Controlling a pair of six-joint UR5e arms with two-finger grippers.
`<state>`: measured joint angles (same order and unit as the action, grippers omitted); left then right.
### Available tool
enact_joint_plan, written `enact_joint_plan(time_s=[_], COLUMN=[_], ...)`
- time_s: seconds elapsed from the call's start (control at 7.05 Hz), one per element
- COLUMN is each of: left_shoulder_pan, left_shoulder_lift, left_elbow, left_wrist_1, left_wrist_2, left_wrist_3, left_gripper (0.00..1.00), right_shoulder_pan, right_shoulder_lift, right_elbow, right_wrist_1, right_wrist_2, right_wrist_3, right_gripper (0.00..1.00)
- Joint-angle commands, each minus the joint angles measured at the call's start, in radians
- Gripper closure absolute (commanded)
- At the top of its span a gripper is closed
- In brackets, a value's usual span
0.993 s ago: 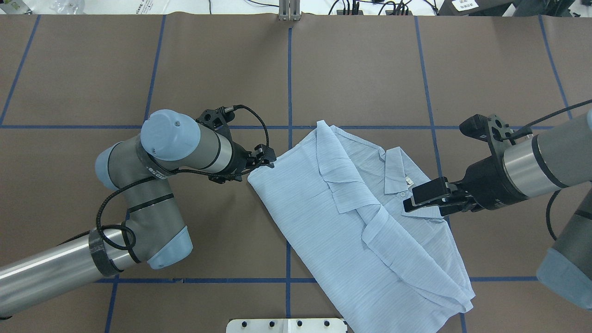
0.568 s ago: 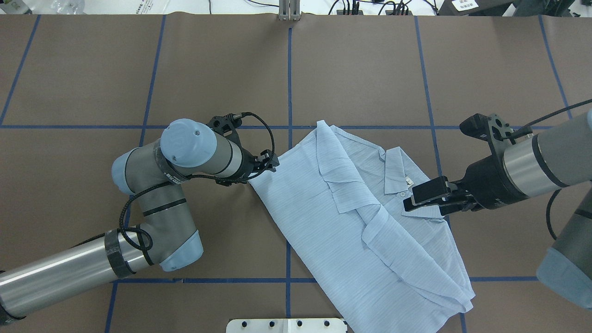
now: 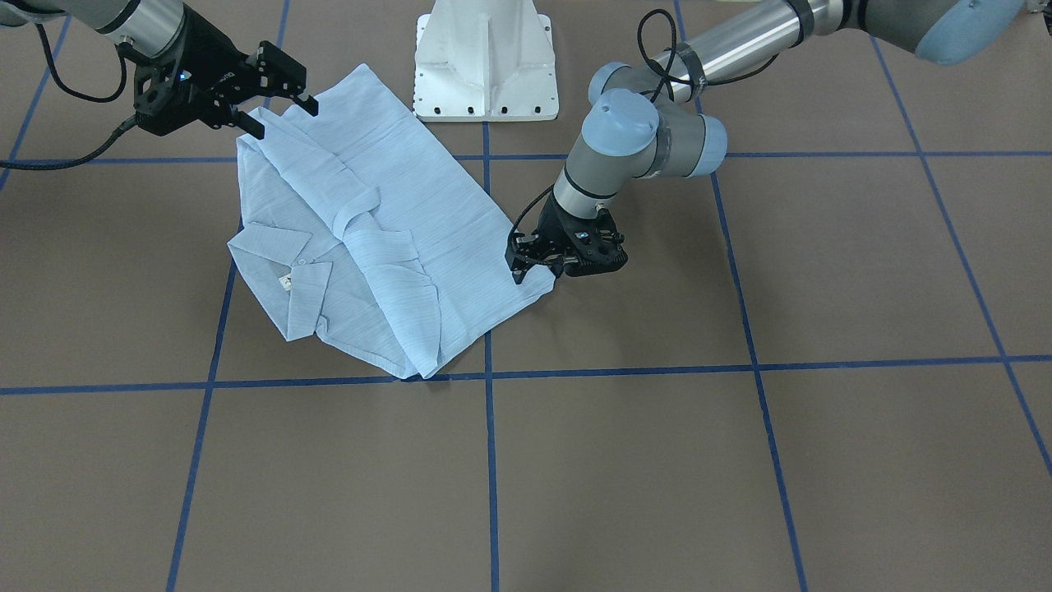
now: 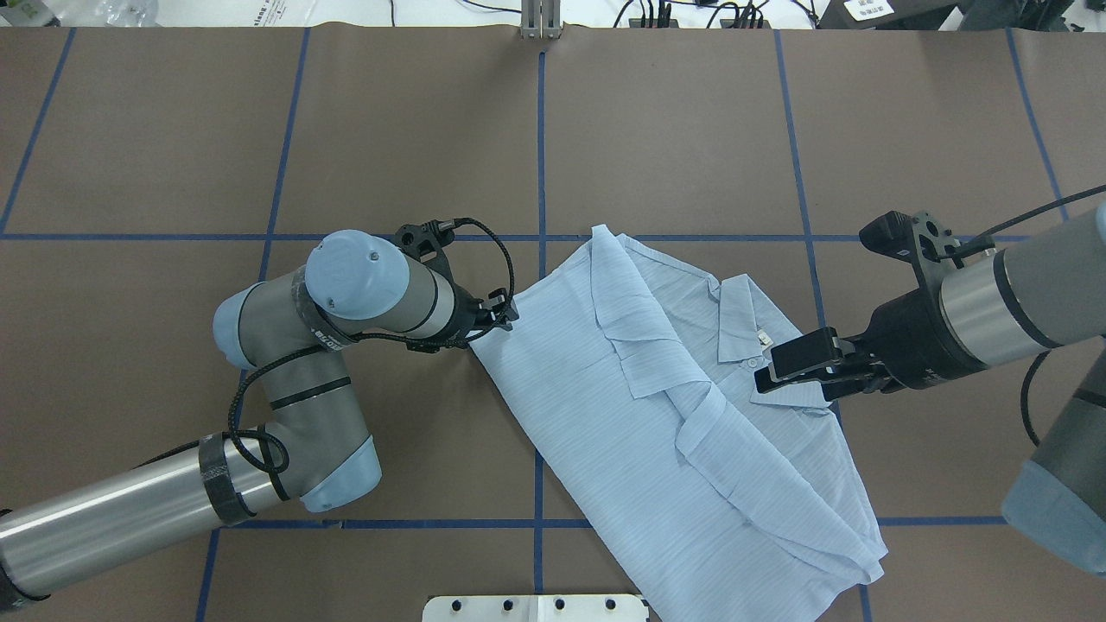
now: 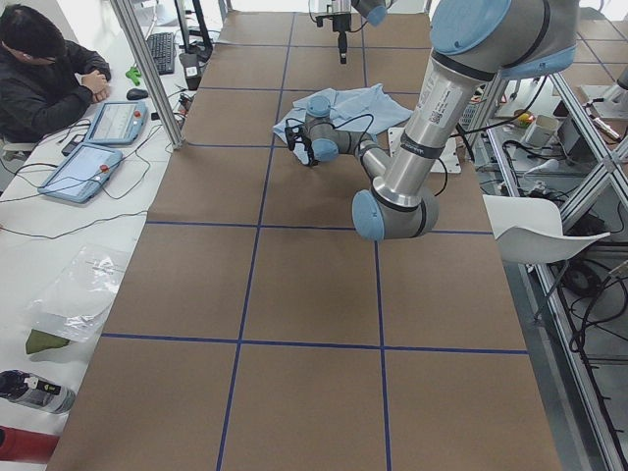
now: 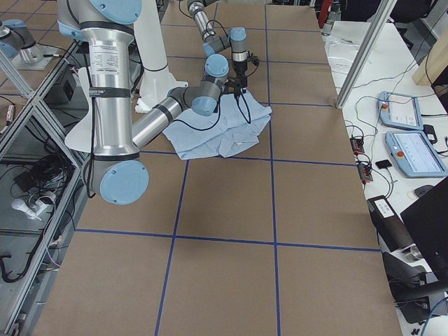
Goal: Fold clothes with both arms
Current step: 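Grasp the shirt's far corner with the left gripper while the right gripper holds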
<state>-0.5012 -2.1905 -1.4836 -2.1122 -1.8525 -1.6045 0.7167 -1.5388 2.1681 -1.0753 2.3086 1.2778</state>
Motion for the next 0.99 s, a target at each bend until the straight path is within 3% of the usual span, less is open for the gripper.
enact_joint_plan(time_s=[0.0, 0.57, 0.85], left_shoulder_pan=[0.0, -0.051, -0.143], left_shoulder_lift=[0.0, 0.0, -0.005], left_elbow=[-0.01, -0.043, 0.018], left_wrist_1=[0.001, 0.063, 0.061], left_wrist_2=[-0.005, -0.004, 0.001], left_wrist_3=[0.002, 0.009, 0.104], left_gripper=[1.0, 1.0, 1.0], right_shoulder_pan=[0.004, 0.012, 0.02], right_shoulder_lift=[-0.001, -0.001, -0.001], right_elbow=[-0.002, -0.002, -0.004], right_wrist_1=[0.0, 0.0, 0.0], right_wrist_2=[0.0, 0.0, 0.0], right_wrist_3=[0.0, 0.0, 0.0], right_gripper=[0.0, 0.0, 0.0])
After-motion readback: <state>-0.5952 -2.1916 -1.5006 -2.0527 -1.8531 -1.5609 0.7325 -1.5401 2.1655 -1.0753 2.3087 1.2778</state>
